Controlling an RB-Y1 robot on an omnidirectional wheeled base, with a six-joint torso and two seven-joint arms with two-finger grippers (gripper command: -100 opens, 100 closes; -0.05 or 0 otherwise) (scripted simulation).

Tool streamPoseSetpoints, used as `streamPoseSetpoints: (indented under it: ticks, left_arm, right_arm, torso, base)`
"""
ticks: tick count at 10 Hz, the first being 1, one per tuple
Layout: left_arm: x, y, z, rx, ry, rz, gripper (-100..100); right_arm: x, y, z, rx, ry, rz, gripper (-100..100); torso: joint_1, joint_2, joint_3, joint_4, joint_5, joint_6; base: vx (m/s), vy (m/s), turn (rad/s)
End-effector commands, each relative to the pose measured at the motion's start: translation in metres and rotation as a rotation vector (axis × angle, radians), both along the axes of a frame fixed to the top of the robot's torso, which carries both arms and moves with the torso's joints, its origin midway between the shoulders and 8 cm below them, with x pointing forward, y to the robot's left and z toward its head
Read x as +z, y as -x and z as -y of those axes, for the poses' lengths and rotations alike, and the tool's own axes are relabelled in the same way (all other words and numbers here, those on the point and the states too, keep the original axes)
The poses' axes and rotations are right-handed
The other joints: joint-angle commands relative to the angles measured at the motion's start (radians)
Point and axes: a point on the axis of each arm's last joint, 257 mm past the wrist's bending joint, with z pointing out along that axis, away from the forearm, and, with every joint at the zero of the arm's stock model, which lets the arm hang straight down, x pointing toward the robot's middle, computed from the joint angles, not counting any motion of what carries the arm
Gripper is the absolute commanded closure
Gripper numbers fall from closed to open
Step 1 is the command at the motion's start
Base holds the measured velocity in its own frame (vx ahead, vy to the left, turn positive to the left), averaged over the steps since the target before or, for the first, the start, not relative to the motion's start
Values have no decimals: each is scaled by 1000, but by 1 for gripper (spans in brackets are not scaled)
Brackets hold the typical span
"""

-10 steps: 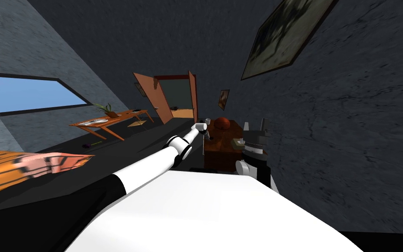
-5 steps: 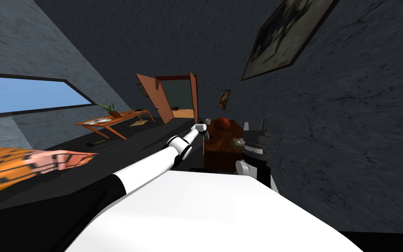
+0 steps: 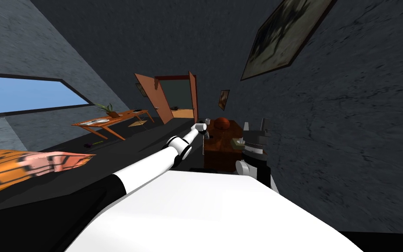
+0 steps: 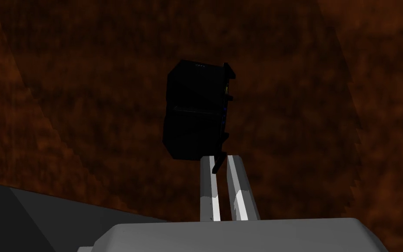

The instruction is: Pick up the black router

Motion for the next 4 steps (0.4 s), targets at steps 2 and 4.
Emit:
streamPoseSetpoints:
  ticks: [2,4]
  left_arm:
    - [7,-2,4,7,0,-3,100]
    - [7,-2,4,6,1,-4,0]
  right_arm:
    - [0,0,0,0,0,0,0]
    - [0,0,0,0,0,0,0]
  torso:
    - [1,0,0,0,0,0]
    - [0,1,0,0,0,-1]
  base:
    - [19,17,-52]
    - [0,0,0]
